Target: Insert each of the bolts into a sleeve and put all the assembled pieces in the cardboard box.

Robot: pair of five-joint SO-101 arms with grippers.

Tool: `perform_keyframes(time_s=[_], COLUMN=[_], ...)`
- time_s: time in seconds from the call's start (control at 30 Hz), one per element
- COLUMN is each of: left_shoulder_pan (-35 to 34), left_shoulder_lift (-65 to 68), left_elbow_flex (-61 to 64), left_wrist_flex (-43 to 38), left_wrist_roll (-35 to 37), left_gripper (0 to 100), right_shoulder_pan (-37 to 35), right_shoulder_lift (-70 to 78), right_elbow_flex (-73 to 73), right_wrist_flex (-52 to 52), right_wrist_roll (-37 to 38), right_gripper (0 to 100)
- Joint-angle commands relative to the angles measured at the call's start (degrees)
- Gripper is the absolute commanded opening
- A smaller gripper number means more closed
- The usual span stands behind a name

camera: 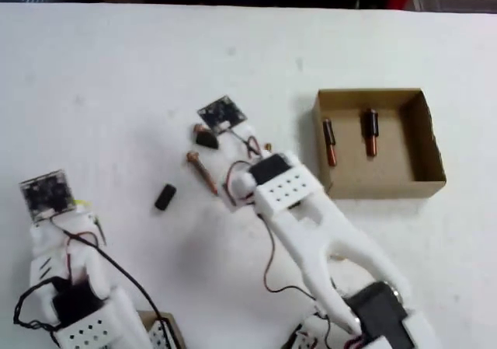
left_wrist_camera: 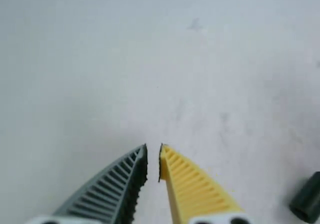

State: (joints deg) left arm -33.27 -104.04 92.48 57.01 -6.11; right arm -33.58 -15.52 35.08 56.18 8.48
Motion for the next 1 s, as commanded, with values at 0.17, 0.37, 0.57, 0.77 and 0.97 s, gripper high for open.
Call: perform_keyframes(time_s=[0.17,0.37,0.57,0.77,0.97], left_shoulder_pan=[12.26,14.02,14.29,14.29,14.29], left_shoulder_lift=[-0.48,-0.48,-0.48,-0.48,-0.48], left_elbow_flex=[1.05,1.05,1.05,2.29,2.90], left_wrist_flex=[-1.93,-3.52,-3.60,-3.52,-3.52], left_wrist_roll=[-0.44,-0.44,-0.35,-0.53,-0.53], left_gripper=[8,8,8,8,8], right_shoulder_pan=[3.47,3.56,3.38,5.23,10.51], right_shoulder_lift=[-21.93,-39.08,-49.89,-52.00,-49.80], right_elbow_flex=[1.49,1.93,13.27,30.33,33.76], right_wrist_flex=[7.34,15.34,13.85,-1.01,-5.49], right_wrist_roll=[4.84,5.01,15.74,18.29,20.22], right_gripper=[4.6,4.6,4.6,4.6,4.6])
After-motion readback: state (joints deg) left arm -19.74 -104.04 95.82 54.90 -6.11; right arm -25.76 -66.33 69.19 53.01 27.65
